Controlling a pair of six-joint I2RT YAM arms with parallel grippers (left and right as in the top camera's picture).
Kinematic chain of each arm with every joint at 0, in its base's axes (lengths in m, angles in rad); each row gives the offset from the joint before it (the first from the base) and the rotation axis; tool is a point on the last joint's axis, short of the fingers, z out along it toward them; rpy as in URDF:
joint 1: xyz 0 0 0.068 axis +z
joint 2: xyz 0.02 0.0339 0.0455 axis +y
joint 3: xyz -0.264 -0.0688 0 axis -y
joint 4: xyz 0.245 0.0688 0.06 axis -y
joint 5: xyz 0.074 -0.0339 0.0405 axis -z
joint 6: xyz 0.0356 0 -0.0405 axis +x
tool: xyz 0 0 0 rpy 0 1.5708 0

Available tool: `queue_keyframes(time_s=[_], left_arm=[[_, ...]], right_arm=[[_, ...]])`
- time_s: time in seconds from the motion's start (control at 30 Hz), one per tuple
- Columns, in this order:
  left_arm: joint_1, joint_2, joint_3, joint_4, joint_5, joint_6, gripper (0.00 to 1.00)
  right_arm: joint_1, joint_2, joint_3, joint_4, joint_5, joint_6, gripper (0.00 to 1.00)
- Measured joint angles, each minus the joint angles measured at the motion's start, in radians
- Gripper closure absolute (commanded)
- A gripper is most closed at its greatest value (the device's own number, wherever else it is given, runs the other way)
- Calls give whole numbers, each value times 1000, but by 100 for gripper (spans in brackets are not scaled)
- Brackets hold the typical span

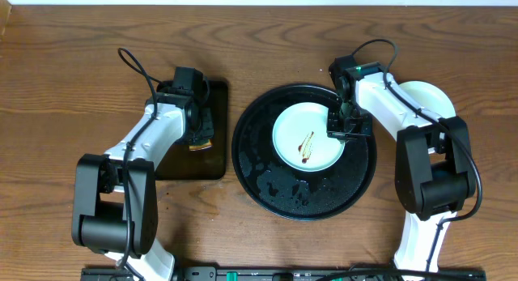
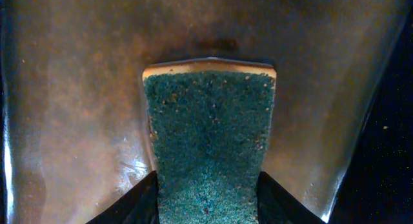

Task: Clean dirty plates on tray and stack at the side
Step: 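Grasp the sponge on the black tray with the left gripper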

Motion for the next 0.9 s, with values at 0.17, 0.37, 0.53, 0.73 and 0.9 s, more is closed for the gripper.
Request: queue_keyframes(time_s=[0.17,0.37,0.53,0.73,0.9], left_arm=[[0,0,0,3,0,0,81],[0,0,-3,10,3,-8,92],[0,0,-19,19,3,-12,93],[0,0,-21,10,3,-19,93],[0,-5,-21,-9,29,-16,93]], right_arm=[[0,0,0,0,0,0,99],[0,0,0,-1,0,0,99],[0,0,0,-2,0,0,99],[0,0,0,-6,-2,0,99],[0,0,0,-6,-2,0,99]])
